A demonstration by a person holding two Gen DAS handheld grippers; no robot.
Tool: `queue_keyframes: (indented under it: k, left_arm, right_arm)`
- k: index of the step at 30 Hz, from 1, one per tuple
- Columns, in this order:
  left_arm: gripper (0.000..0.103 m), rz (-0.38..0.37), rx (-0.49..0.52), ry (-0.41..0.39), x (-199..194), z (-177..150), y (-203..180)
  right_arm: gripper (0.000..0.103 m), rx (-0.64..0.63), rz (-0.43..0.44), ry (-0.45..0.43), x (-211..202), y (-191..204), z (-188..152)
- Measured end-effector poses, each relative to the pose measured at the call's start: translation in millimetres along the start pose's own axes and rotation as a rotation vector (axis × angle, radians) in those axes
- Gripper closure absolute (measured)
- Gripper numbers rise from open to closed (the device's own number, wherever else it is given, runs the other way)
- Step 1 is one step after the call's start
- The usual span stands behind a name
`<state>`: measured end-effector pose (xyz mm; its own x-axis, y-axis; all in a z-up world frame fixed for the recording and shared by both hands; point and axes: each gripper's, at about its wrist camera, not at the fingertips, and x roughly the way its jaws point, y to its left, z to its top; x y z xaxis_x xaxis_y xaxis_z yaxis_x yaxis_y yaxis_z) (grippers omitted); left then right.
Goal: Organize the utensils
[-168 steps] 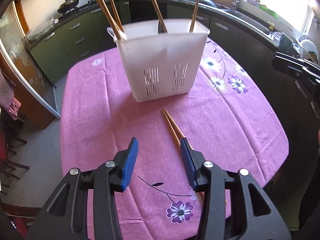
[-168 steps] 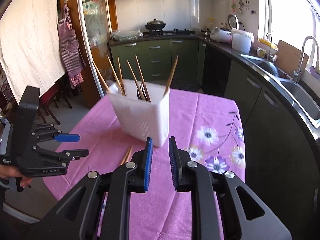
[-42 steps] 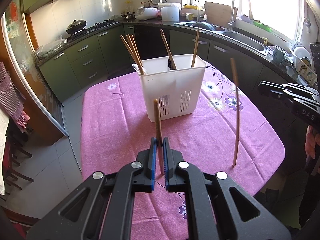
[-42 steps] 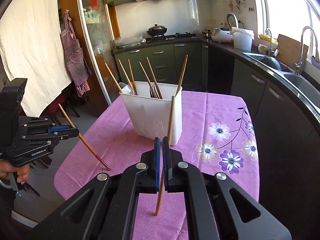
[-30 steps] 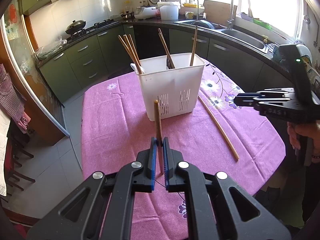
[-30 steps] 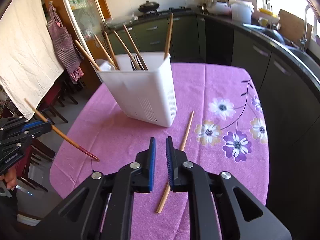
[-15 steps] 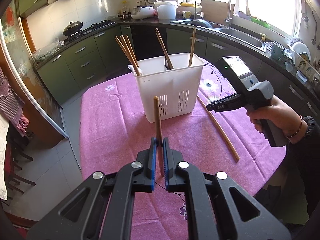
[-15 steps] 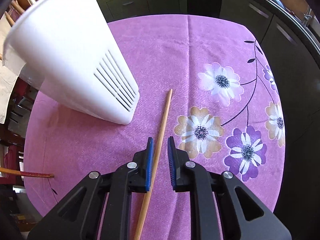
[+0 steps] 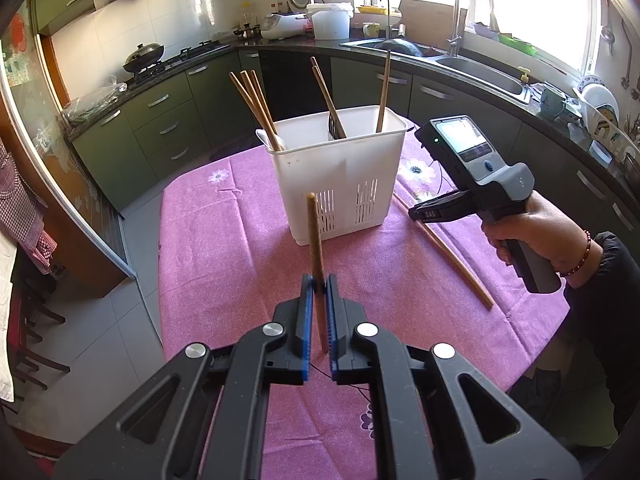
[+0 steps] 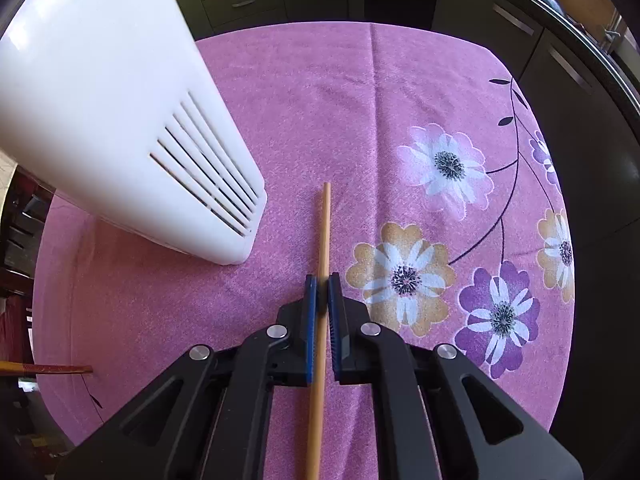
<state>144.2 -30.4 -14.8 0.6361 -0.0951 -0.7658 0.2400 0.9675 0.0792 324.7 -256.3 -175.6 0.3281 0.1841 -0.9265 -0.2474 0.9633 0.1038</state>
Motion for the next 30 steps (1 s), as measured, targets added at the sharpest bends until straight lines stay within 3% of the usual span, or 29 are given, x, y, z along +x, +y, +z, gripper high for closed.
queue_keyframes:
  k: [7, 16, 22, 30]
  left_arm:
    - [0.097, 0.005, 0.007, 0.003, -1, 0, 0]
    - [0.096, 0.023, 0.0, 0.002, -3, -4, 5]
    - [0.096, 0.027, 0.005, 0.003, -4, -5, 0]
    - [0.096, 0.024, 0.008, 0.003, -4, -5, -1]
  right_arm:
    - [0.096, 0.031, 0.091, -0.179, -76, -25, -21]
    - [0.096, -0.022, 0.129, -0.461, -191, -24, -90]
    - [0.096, -0.064, 0.109, -0.508, -218, -12, -117]
    - [0.096, -0.084, 0.125, -0.51, -209, -7, -118]
